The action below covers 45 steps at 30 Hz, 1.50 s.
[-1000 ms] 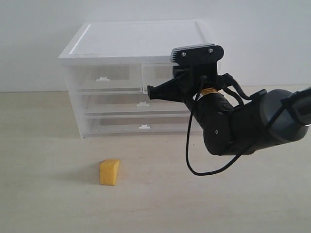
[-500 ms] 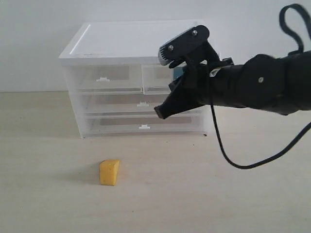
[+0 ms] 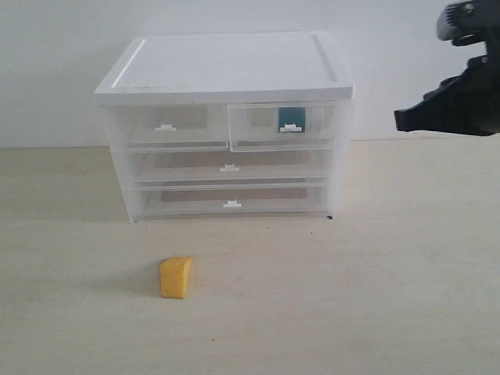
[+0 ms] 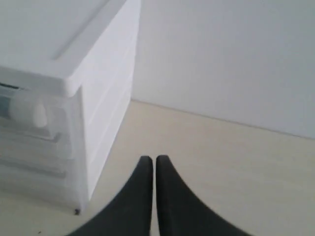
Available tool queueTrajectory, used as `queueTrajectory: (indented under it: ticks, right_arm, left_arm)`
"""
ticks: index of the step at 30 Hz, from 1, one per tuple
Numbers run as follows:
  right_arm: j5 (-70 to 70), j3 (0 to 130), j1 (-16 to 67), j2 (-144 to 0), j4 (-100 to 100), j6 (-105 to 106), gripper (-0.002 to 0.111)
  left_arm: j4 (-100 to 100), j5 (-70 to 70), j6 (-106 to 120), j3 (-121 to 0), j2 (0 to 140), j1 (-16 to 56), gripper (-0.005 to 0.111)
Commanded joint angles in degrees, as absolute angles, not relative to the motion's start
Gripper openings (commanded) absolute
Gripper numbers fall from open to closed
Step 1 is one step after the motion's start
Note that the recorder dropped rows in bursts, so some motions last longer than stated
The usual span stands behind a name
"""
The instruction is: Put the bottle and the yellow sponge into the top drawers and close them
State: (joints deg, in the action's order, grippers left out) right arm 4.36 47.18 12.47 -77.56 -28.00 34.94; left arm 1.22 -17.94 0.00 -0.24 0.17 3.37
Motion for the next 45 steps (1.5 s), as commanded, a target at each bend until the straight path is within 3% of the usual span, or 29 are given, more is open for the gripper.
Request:
queueTrajectory:
  ticks: [1, 5, 18, 26, 33, 45]
  right_arm:
    - [22.03, 36.18, 11.97, -69.37, -32.28, 36.43, 0.0]
    - [28.51, 29.21, 11.97, -63.2, -33.14, 37.55, 0.0]
    - [19.79, 20.39, 11.97, -37.65, -32.87, 36.81, 0.0]
    - [25.58, 10.26, 11.97, -26.85, -19.2, 4.51, 0.0]
    - [16.74, 5.94, 11.97, -15.49, -6.41, -5.55, 0.0]
    - [7.35, 2.61, 11.97, -0.79, -1.55, -1.98, 0.0]
  left_arm:
    - [1.07, -17.49, -0.41, 0.0, 0.0, 3.92, 0.004]
    - [1.07, -17.49, -0.41, 0.0, 0.0, 3.92, 0.004]
    - [1.07, -17.49, -0.41, 0.0, 0.0, 3.92, 0.004]
    - [1.07, -17.49, -0.41, 0.0, 0.0, 3.92, 0.004]
    - [1.07, -17.49, -0.41, 0.0, 0.0, 3.92, 0.004]
    - [1.07, -17.49, -0.41, 0.0, 0.0, 3.92, 0.004]
